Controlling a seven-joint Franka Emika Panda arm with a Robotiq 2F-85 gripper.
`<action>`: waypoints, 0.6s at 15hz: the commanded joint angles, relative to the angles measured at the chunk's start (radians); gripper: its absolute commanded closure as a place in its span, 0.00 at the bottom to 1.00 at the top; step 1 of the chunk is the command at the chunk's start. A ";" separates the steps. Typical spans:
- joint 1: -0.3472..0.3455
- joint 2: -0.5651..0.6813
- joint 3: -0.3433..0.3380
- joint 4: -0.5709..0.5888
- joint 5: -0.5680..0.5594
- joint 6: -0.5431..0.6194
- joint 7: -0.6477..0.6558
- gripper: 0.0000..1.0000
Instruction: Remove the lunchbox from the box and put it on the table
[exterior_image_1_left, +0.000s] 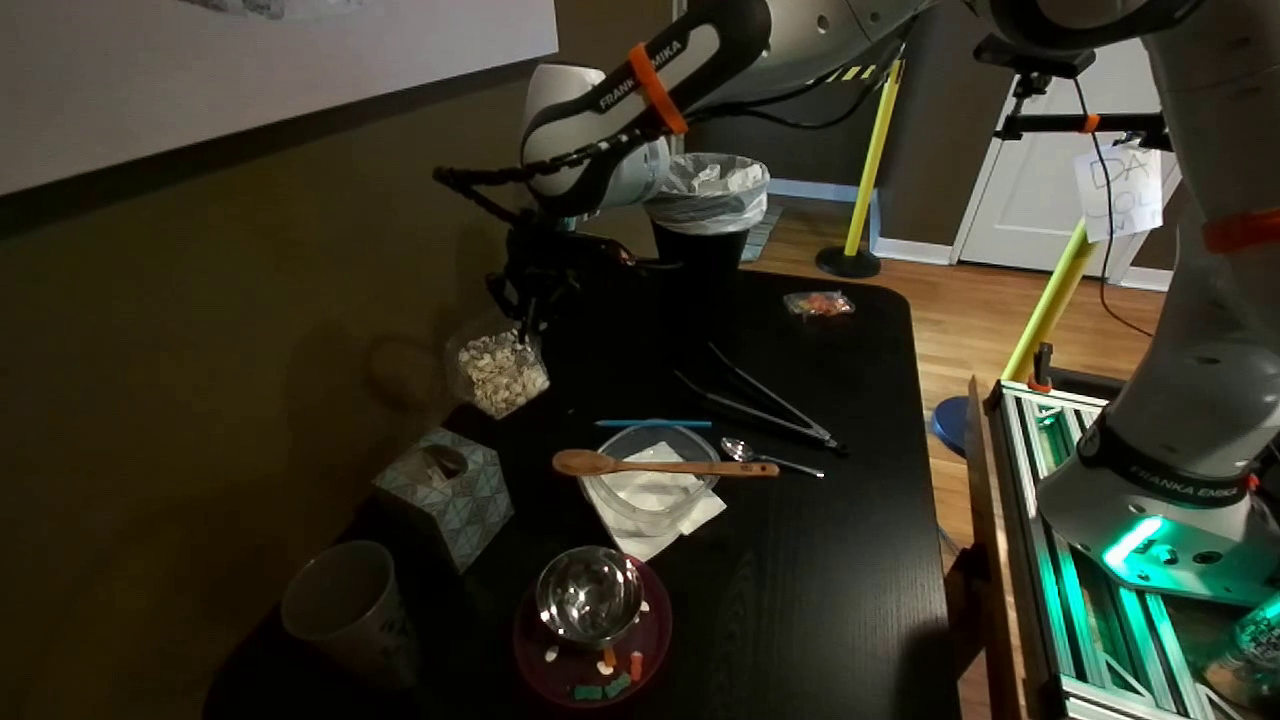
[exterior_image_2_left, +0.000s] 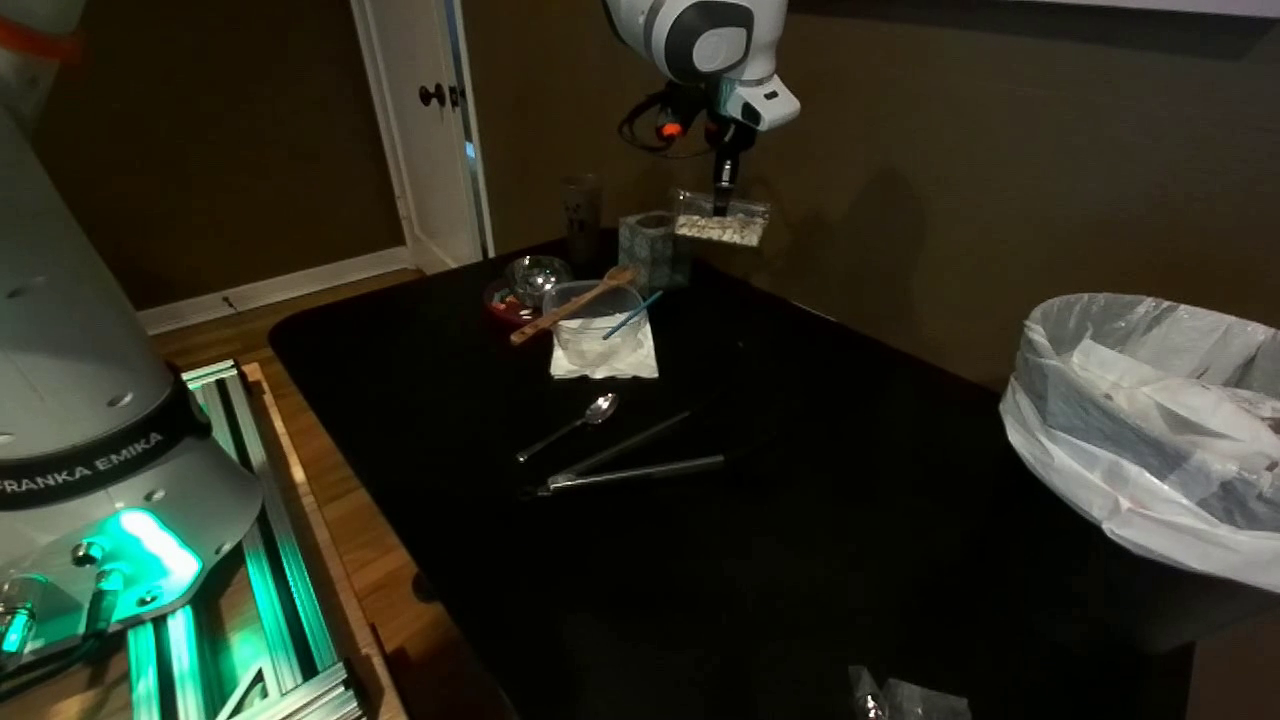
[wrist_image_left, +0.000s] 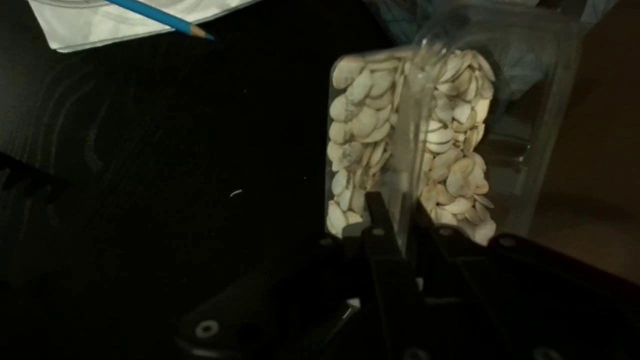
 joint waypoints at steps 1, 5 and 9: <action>-0.007 0.022 -0.030 0.004 0.047 0.069 0.096 0.97; 0.002 0.049 -0.090 -0.012 0.032 0.140 0.259 0.97; -0.001 0.085 -0.136 -0.047 0.035 0.246 0.414 0.97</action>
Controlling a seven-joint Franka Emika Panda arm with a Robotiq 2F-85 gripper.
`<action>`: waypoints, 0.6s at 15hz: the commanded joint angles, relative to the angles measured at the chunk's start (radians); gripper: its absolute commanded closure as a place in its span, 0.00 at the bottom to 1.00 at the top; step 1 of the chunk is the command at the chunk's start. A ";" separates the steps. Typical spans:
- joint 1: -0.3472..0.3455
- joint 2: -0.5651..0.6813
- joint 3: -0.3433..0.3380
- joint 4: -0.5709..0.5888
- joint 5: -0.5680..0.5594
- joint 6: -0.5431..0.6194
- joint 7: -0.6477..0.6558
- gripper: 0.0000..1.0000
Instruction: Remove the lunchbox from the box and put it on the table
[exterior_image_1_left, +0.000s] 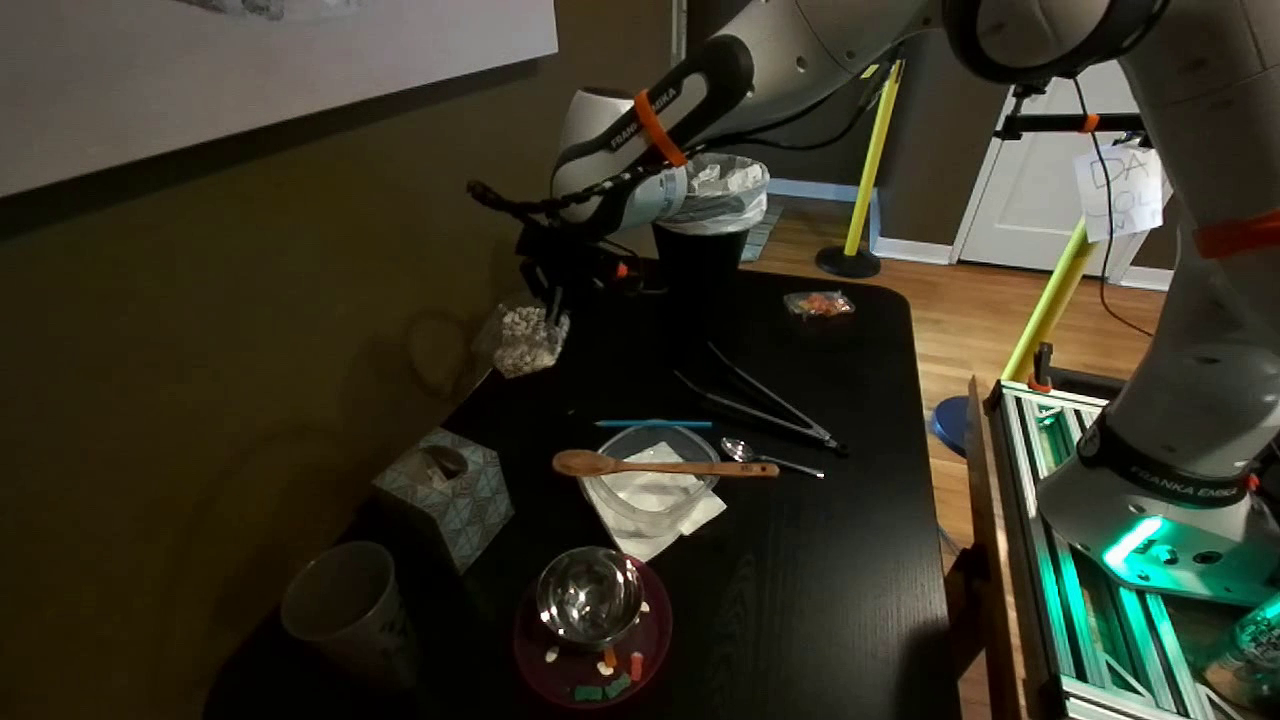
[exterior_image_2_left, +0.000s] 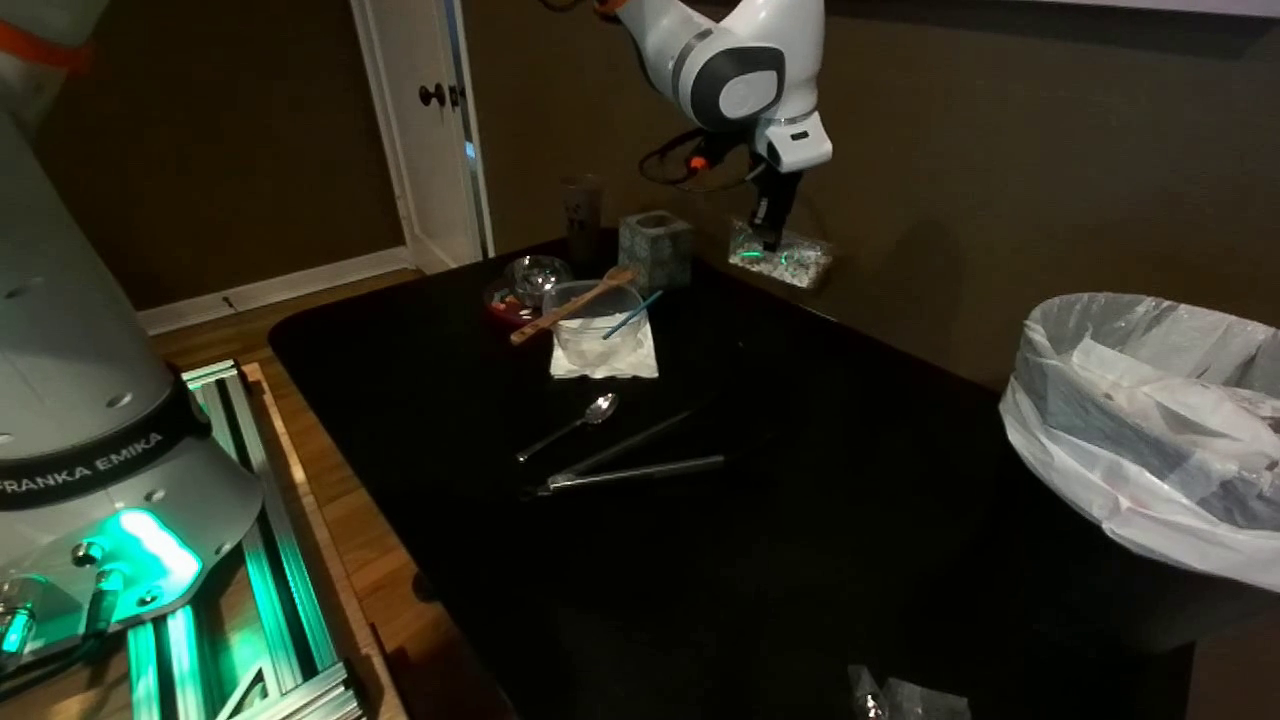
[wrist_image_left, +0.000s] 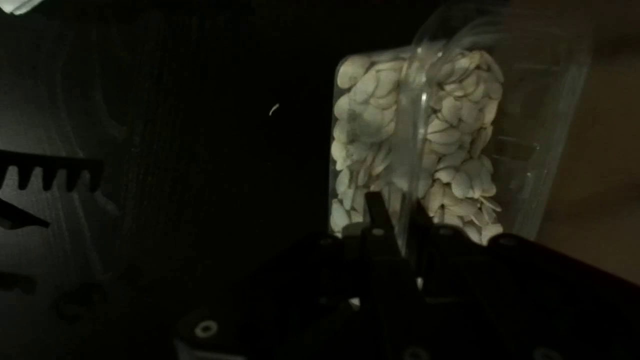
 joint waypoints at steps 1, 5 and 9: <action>0.012 0.031 -0.042 -0.039 0.013 0.109 0.155 0.97; -0.013 0.048 -0.024 -0.028 -0.012 0.086 0.161 0.88; -0.001 0.062 -0.036 -0.031 -0.012 0.140 0.194 0.97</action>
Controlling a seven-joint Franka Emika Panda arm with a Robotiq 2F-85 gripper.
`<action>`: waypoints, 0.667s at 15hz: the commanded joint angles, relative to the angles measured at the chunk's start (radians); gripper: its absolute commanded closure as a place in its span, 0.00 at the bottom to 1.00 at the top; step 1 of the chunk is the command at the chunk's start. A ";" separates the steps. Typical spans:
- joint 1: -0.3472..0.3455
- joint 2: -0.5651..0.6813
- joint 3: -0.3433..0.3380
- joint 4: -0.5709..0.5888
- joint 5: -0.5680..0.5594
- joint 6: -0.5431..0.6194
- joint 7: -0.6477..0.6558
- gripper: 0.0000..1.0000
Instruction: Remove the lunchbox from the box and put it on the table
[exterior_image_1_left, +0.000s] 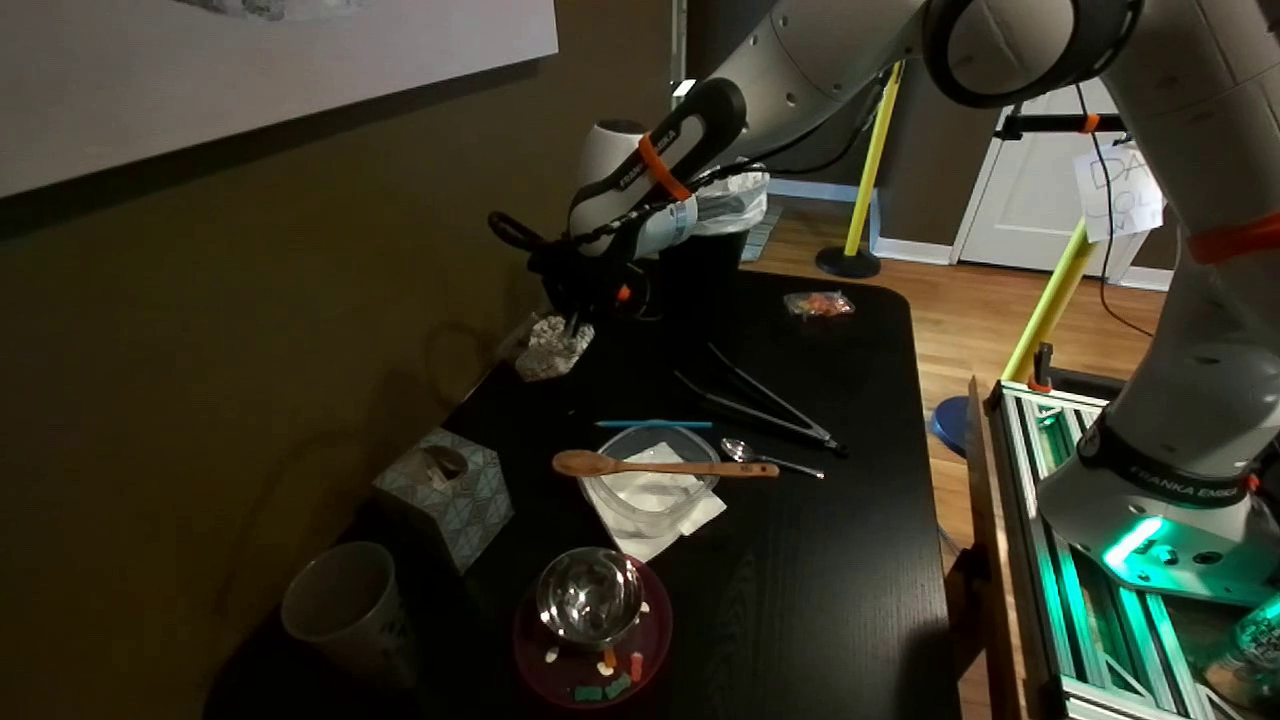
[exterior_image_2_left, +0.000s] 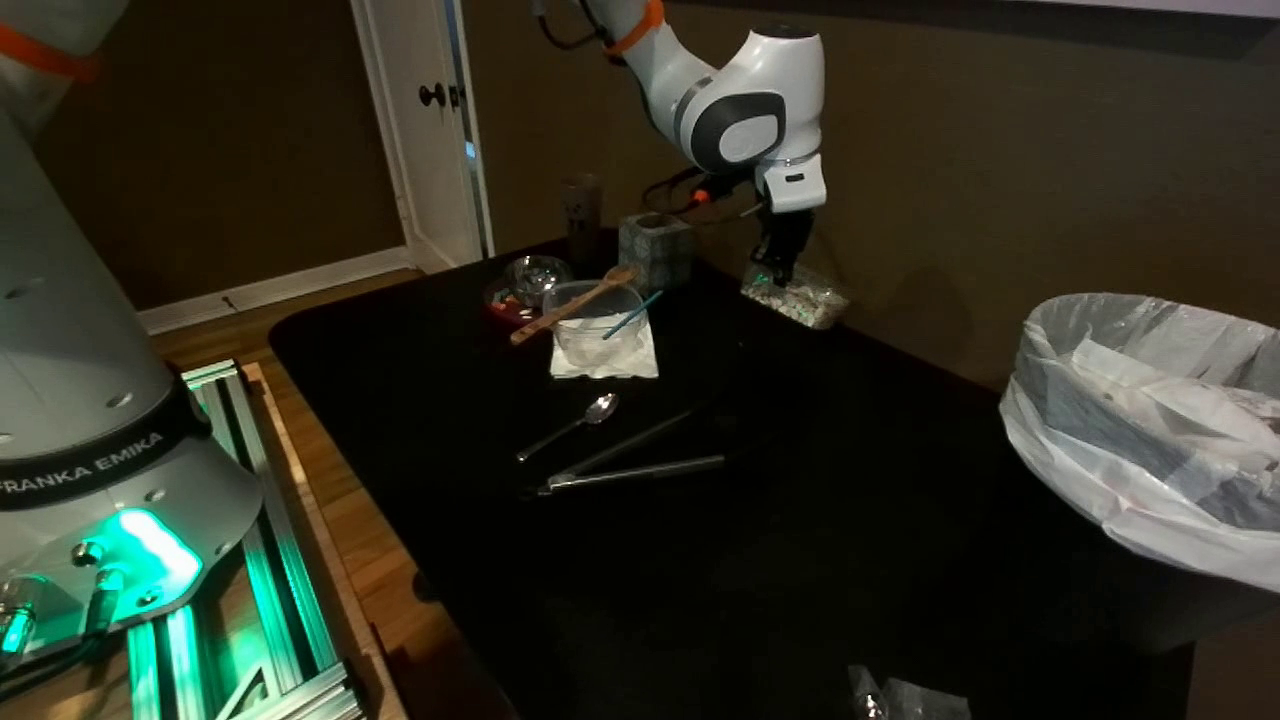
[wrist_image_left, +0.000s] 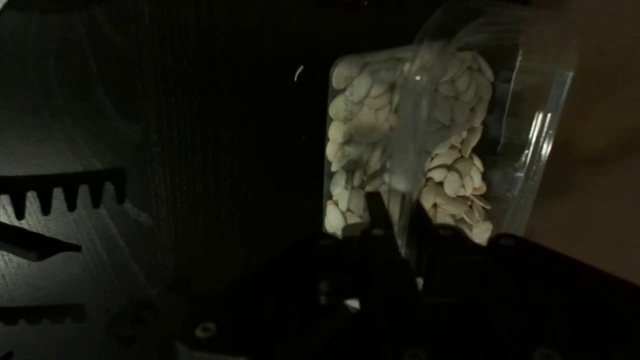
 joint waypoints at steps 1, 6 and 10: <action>-0.004 0.019 -0.004 0.006 -0.001 0.065 0.036 0.97; -0.024 0.069 -0.003 0.037 0.015 0.126 0.069 0.97; -0.013 0.138 -0.026 0.077 0.003 0.179 0.101 0.97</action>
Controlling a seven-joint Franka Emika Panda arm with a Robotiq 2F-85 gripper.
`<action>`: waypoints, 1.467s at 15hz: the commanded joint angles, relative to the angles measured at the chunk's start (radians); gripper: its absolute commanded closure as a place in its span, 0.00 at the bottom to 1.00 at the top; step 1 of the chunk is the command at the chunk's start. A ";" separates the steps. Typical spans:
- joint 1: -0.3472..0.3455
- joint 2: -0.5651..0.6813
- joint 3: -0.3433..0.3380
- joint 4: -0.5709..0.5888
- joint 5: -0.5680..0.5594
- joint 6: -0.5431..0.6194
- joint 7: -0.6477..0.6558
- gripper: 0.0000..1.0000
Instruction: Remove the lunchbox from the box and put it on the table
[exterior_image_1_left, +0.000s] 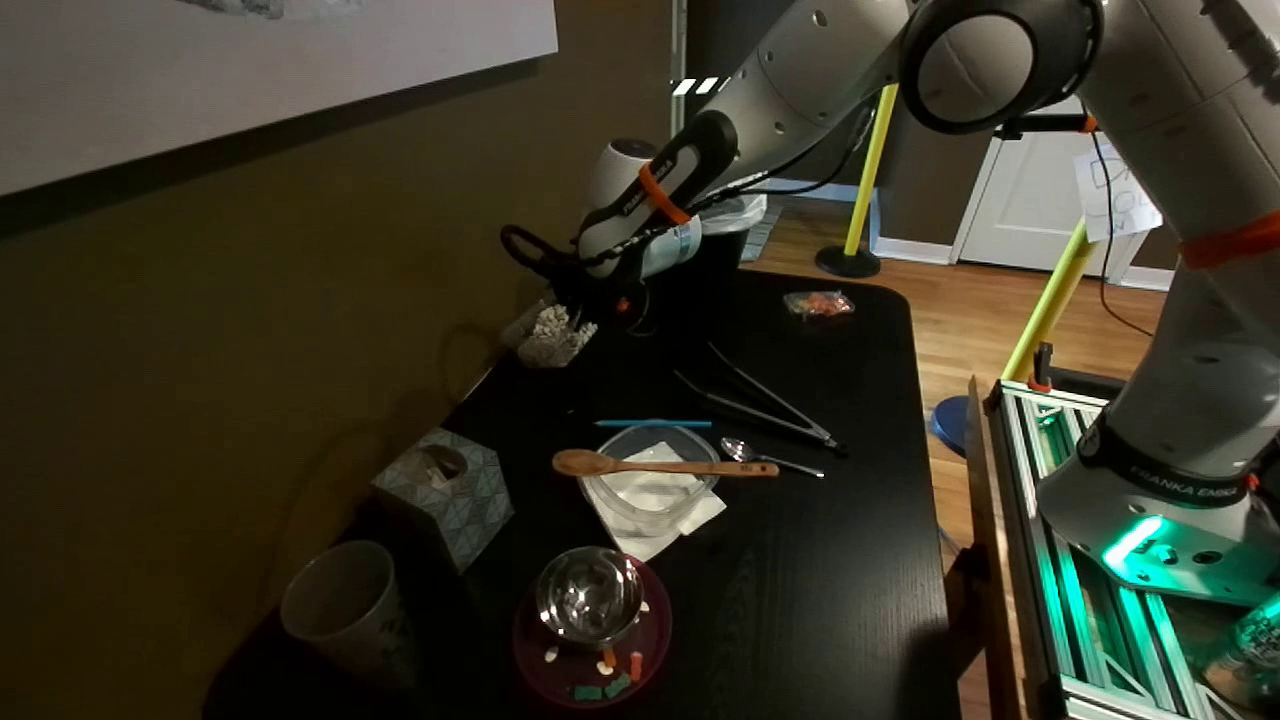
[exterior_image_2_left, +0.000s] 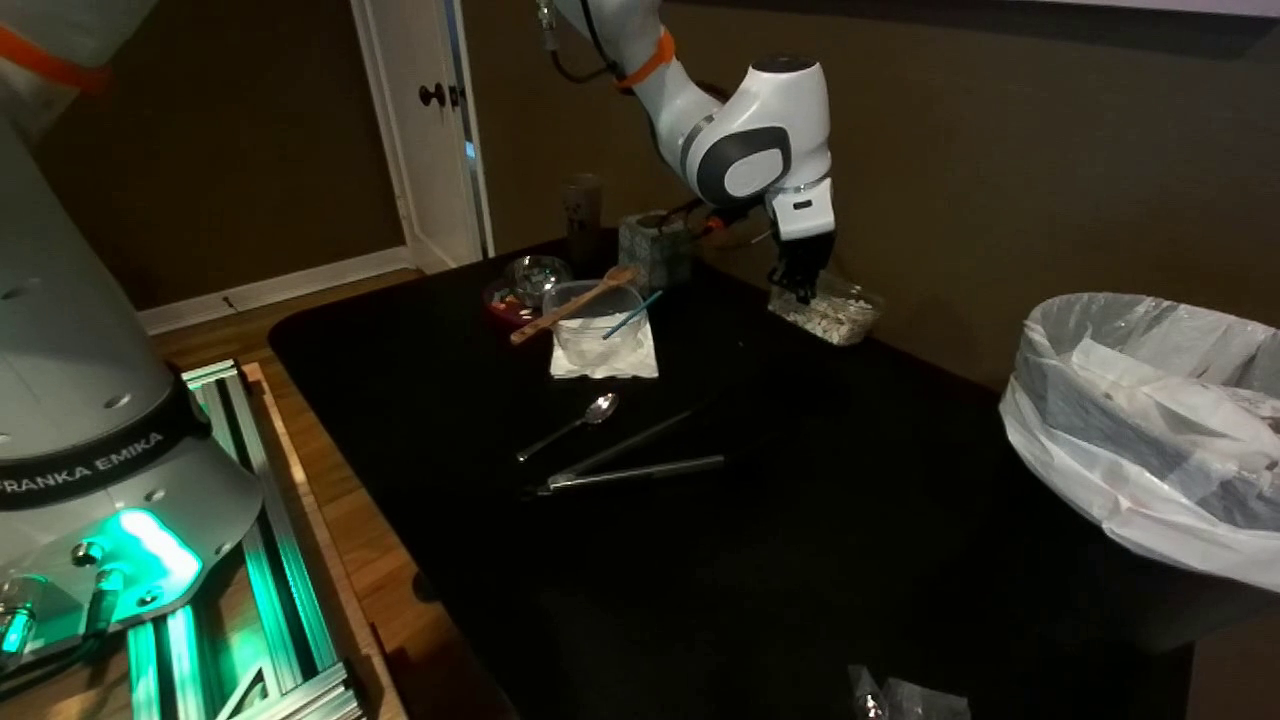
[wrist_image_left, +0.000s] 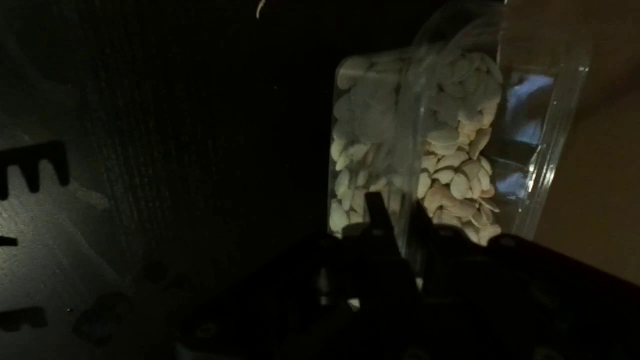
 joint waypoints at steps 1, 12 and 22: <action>0.010 0.084 -0.022 0.069 -0.001 0.037 0.049 0.97; -0.006 0.076 -0.041 0.141 -0.064 -0.269 0.049 0.42; -0.085 -0.080 0.077 0.097 -0.029 -0.320 -0.305 0.00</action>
